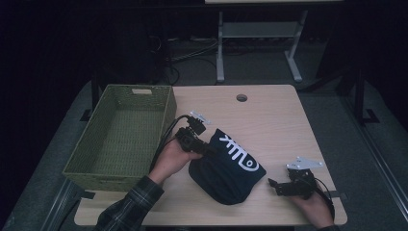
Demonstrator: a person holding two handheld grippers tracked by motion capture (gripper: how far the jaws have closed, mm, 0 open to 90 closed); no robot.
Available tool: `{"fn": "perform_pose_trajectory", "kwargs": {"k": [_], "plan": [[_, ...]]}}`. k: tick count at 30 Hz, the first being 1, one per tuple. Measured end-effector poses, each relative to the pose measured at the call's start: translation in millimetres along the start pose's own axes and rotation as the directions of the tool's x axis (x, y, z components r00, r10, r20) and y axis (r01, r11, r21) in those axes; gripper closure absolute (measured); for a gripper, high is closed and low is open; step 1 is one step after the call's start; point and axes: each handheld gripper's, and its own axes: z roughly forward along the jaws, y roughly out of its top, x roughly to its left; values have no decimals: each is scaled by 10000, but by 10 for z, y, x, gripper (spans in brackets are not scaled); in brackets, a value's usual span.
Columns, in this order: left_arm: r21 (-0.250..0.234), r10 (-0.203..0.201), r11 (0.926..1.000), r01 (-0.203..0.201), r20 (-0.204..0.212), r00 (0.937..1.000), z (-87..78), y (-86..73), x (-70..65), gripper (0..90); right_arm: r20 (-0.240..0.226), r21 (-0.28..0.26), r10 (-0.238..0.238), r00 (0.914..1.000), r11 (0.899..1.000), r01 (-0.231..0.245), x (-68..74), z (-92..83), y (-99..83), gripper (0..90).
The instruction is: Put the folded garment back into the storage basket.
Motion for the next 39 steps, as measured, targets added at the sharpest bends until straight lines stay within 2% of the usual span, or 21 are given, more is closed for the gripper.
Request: {"fn": "perform_pose_trajectory", "kwargs": {"k": [9,15,24,34,39], "plan": [[-283,120,9995,-116,124,9999,-183,72,-30,717,4,-5,-6,10000,10000,6,0,0,0,92],[-296,296,9991,-297,-28,9996,-346,115,-59,719,-2,-7,-9,10000,10000,9,0,-1,0,92],[-436,259,9987,-264,-138,9996,-574,135,-66,718,0,-9,-2,10000,10000,2,0,-1,0,92],[-535,270,9981,-296,-483,9985,-854,142,-72,719,10,-14,4,10000,10000,-4,1,-1,0,92],[-728,114,9972,-151,-504,9987,-1005,125,-52,719,21,-9,24,10000,10000,-24,1,0,1,92]]}}
